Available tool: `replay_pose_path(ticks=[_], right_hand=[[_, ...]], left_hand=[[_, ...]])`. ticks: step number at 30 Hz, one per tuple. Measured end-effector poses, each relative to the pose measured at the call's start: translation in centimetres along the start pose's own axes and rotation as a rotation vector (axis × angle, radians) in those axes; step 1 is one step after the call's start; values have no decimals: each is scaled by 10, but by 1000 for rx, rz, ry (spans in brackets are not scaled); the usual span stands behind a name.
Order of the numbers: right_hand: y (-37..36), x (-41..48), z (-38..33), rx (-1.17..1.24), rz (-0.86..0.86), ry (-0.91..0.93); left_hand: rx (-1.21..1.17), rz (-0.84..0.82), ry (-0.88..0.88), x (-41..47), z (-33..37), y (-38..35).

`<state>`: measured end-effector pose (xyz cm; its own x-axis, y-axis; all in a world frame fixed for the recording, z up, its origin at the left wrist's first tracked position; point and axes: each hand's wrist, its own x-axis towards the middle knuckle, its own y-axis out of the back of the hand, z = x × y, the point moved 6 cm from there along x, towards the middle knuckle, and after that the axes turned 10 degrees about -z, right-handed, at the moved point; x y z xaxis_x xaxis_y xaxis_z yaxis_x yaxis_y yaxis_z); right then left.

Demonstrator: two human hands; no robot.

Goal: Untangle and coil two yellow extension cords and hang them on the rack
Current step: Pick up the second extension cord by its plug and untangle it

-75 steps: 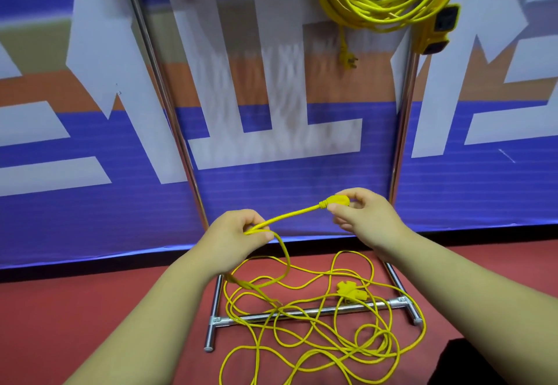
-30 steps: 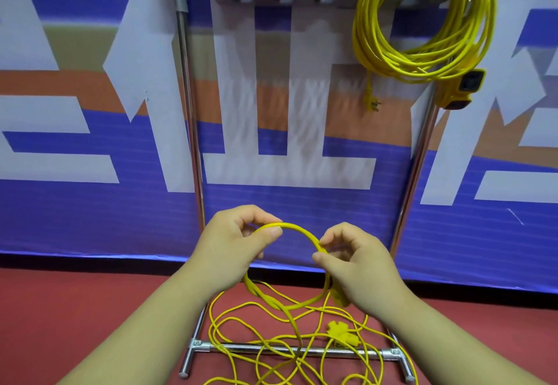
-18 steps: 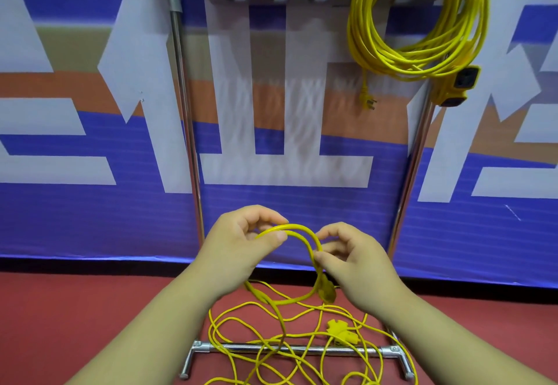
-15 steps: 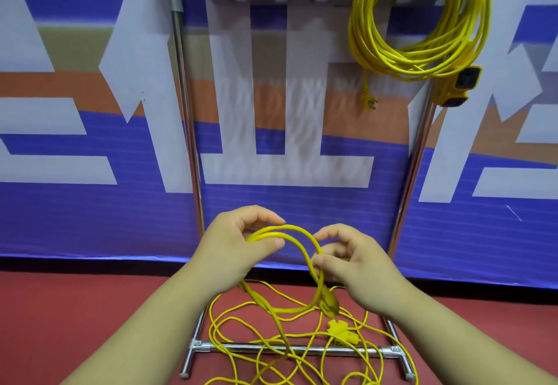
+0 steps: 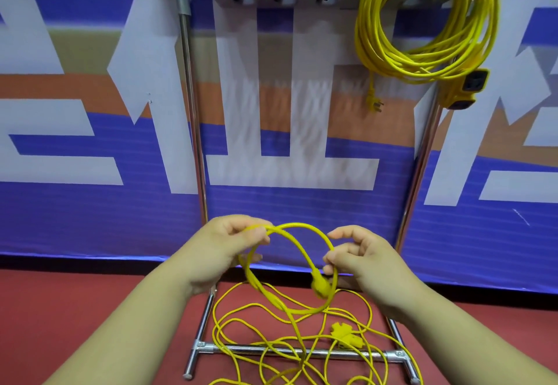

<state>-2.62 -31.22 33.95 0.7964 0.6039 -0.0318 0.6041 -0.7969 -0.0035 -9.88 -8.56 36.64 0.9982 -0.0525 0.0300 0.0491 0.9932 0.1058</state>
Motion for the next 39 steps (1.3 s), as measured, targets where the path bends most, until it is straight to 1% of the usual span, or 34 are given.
replay_pose_path(ticks=[3,5,8,10,14,16,19,21,23,27,28,30,32,33,36,39], right_hand=[[13,2,0,31,110,14],[16,2,2,48,127,15],[15,1,7,32,139,0],[15,2,8,22,154,-9],[15,1,7,-3,150,-19],[13,0,5,-10,121,-9],[6,0,3,-18,62,17],[2,0,2,-41,41,18],[1,1,2,-68,37,14],[0,1,2,-102,18,9],[-1,1,2,-113,11,7],[-4,1,3,-131,2,2],[-5,1,3,-140,3,-1],[-4,1,4,-141,6,-2],[-2,1,5,-129,14,5],[1,1,7,-108,42,8]], left_hand=[[-295,229,-11,3,-3,18],[-343,300,-19,3,-2,22],[-284,287,-48,2,2,16],[-302,260,-86,2,8,10],[-558,240,-189,1,20,13],[-651,309,-169,3,13,21],[-657,437,-83,6,-7,30],[-676,460,-58,7,-16,32],[-761,500,-58,9,-20,38],[-1002,779,-3,5,-39,59],[-1015,820,13,3,-43,62],[-1000,849,35,3,-49,63],[-932,816,24,3,-47,60],[-843,766,8,4,-43,58],[-440,490,7,8,-26,43],[-227,190,50,7,-20,23]])
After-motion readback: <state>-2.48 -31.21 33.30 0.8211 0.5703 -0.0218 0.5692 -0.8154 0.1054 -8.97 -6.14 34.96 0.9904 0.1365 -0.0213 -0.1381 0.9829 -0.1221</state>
